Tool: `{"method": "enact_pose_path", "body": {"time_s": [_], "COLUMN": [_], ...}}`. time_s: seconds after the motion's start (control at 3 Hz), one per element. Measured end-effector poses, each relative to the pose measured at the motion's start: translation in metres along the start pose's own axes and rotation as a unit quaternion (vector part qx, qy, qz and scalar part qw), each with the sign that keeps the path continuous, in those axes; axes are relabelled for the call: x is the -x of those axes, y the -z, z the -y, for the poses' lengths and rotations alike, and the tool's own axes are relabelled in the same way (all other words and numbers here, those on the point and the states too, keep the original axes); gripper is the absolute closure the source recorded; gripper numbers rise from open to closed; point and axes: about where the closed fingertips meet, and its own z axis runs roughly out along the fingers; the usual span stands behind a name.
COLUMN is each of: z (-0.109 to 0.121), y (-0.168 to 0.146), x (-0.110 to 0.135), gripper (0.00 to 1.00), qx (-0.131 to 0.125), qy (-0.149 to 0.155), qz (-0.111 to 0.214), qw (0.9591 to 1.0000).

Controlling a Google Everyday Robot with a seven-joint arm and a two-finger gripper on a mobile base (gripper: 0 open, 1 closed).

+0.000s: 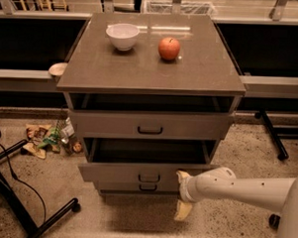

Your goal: Close middle drawer

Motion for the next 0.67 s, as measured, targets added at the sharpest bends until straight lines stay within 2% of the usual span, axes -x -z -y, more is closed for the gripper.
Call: {"method": "enact_pose_path", "body": {"time_s": [0.33,0.67], "z": [0.032,0.068], "y": [-0.013,-0.02], "x": [0.002,0.0], "gripper": [0.17,0.41], "qx": [-0.001,-0.017], "qy": [0.02,0.027], "qz": [0.008,0.014], "qw": [0.9998,0.9994]}}
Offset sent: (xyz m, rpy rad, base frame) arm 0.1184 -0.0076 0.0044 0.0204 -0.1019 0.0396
